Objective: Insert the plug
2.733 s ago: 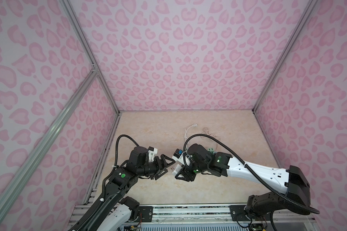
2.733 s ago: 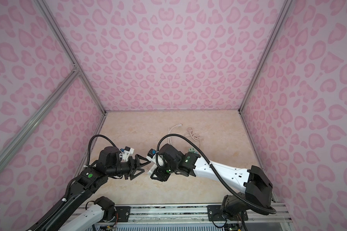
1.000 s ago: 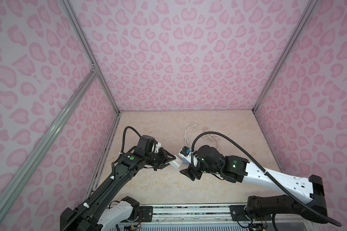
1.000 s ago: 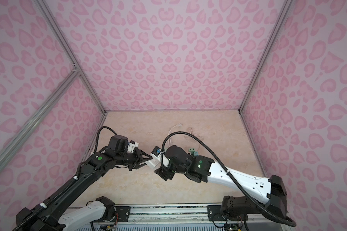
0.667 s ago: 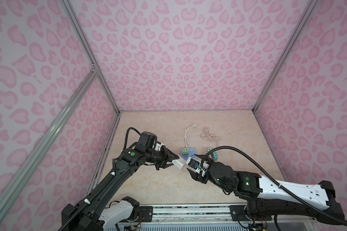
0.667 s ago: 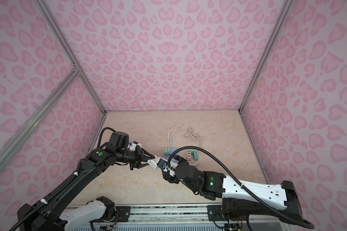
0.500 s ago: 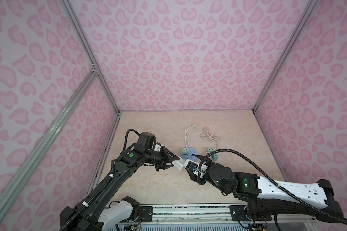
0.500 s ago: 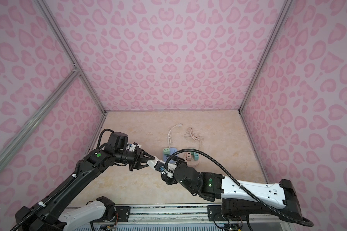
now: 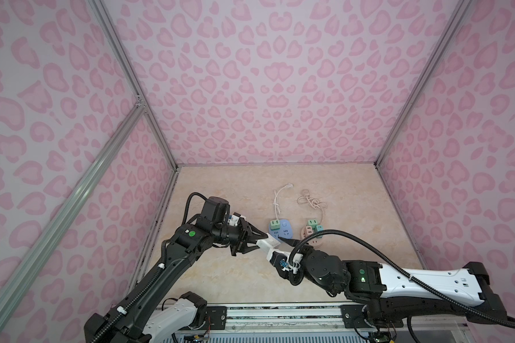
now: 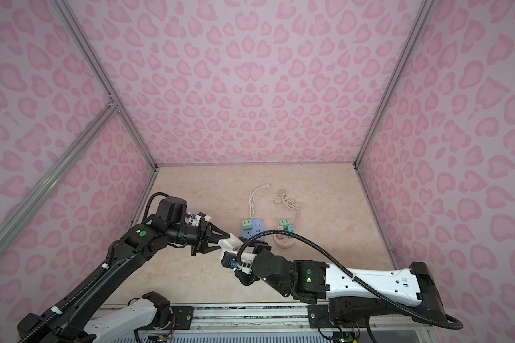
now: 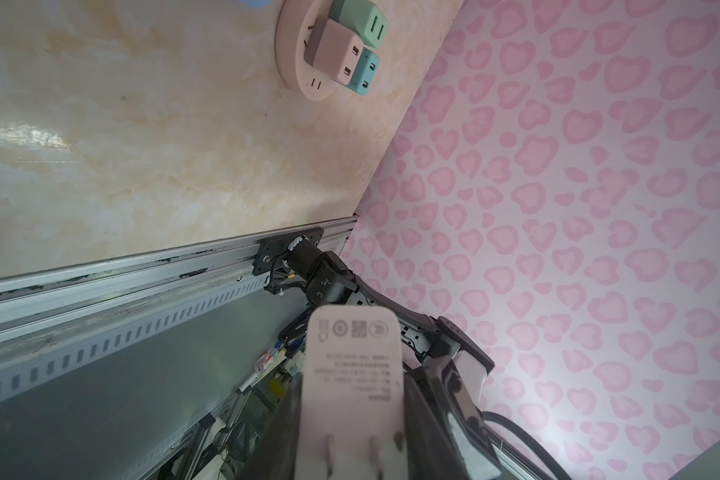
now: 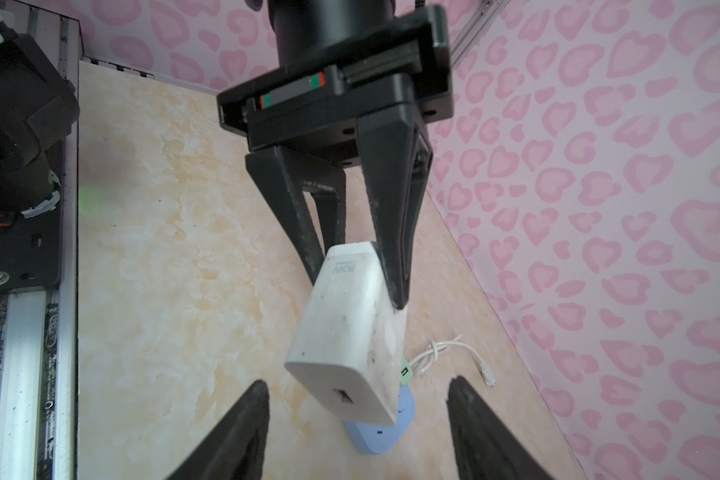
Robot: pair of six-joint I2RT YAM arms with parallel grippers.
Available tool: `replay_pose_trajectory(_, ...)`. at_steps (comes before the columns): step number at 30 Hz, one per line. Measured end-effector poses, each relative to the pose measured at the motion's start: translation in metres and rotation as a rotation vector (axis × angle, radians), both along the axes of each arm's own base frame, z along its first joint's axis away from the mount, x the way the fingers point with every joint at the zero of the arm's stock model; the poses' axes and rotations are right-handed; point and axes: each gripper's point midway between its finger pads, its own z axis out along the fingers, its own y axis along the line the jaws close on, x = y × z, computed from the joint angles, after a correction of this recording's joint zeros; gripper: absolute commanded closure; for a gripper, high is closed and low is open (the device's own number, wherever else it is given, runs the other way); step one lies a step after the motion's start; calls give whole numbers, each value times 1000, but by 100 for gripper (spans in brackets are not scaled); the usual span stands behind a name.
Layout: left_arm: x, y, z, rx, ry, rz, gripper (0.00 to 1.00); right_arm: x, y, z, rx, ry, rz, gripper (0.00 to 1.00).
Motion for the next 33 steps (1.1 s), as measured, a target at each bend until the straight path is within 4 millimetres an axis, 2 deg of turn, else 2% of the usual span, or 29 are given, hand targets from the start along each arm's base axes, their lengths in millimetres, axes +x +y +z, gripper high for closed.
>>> replay_pose_trajectory(3,0,-1,2,-9,-1,2,98,0,1,-5,-15,-6,-7,37)
replay_pose_trajectory(6,0,-1,7,-26,-11,5,98,4,2,-11,-30,-15,-25,49)
replay_pose_trajectory(7,0,-1,8,-30,-20,6,98,6,3,-13,-40,-26,-35,50)
replay_pose_trajectory(16,-6,-2,7,-46,-8,10,98,17,8,-16,-37,-53,-87,50)
replay_pose_trajectory(19,-6,-3,8,-48,-12,7,98,18,11,-18,-45,-59,-90,53)
replay_pose_trajectory(23,-6,-3,7,-45,18,24,97,23,11,-19,-64,-87,-102,74)
replay_pose_trajectory(25,-7,-2,3,-34,66,45,94,23,9,-23,-105,-113,-90,95)
replay_pose_trajectory(26,-6,-2,1,-26,78,53,86,23,9,-24,-115,-117,-85,100)
replay_pose_trajectory(28,-6,-2,-2,-21,88,56,76,23,9,-26,-120,-111,-79,100)
replay_pose_trajectory(29,-6,-2,-2,-21,89,55,67,24,9,-27,-121,-110,-81,100)
replay_pose_trajectory(30,-6,-2,-3,-20,91,55,52,25,9,-27,-119,-103,-80,100)
replay_pose_trajectory(33,-5,-4,-5,-24,48,27,24,28,10,-27,-75,-46,-89,100)
